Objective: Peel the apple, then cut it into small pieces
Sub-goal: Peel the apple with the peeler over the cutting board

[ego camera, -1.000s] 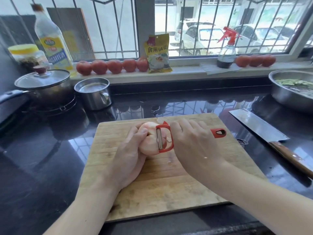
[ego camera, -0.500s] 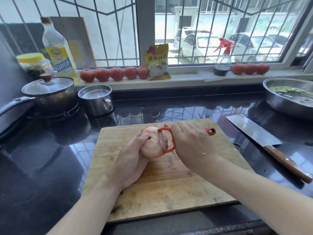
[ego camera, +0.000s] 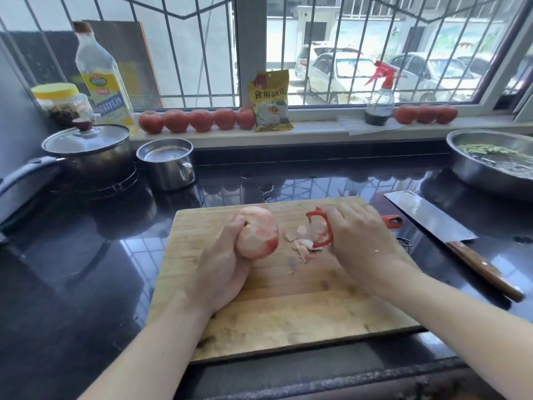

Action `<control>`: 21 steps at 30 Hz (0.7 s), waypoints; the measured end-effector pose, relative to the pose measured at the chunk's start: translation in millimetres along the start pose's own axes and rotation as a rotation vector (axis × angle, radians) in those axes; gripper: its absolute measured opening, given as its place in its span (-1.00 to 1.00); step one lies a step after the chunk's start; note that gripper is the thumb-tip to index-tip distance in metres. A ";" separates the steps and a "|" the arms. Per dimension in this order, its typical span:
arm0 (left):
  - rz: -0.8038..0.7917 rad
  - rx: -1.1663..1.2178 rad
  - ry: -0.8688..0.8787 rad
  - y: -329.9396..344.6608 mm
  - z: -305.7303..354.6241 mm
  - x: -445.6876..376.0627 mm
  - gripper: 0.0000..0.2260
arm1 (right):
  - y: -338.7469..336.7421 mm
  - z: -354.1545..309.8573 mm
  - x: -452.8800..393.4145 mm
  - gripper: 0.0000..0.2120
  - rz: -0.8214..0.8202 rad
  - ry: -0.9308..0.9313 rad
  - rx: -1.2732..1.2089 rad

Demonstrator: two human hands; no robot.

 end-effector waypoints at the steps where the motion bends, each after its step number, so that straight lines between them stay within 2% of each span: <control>1: 0.002 -0.010 0.010 1.6 0.5 -1.2 -0.58 | -2.4 4.4 2.1 -0.78 -0.001 0.005 0.017; 4: -0.013 -0.009 -0.002 6.4 -2.8 -2.9 -0.62 | -4.2 4.5 3.8 -0.72 -0.039 -0.002 0.089; 8: -0.010 0.026 -0.028 3.1 -3.3 -3.0 -0.69 | 4.2 10.1 9.8 -0.72 -0.178 -0.003 0.183; 10: -0.016 0.057 -0.058 3.1 -3.4 -2.3 -0.68 | -1.7 13.3 9.7 -0.71 -0.171 0.034 0.178; 14: -0.054 0.099 -0.098 2.1 -3.6 -5.1 -0.65 | -23.7 11.6 -3.0 -0.79 -0.007 0.024 0.191; 16: -0.068 0.104 -0.105 2.4 -4.7 -4.7 -0.59 | -25.4 11.4 -6.8 -0.79 -0.086 -0.062 0.281; 18: -0.079 0.095 -0.101 3.2 -5.9 -4.0 -0.54 | -24.8 16.0 -5.0 -0.74 -0.167 -0.069 0.341; 21: -0.067 0.062 -0.089 2.3 -6.9 -3.3 -0.53 | -29.9 18.4 -9.2 -0.66 -0.167 -0.042 0.390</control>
Point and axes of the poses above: each hand's wrist, its own x-axis away from the middle knuckle, its own y-axis out of the palm, z = x × y, the point moved 5 cm from there along -x, towards the middle knuckle, and after that the axes turned 10 degrees about z, right-handed, at the moved point
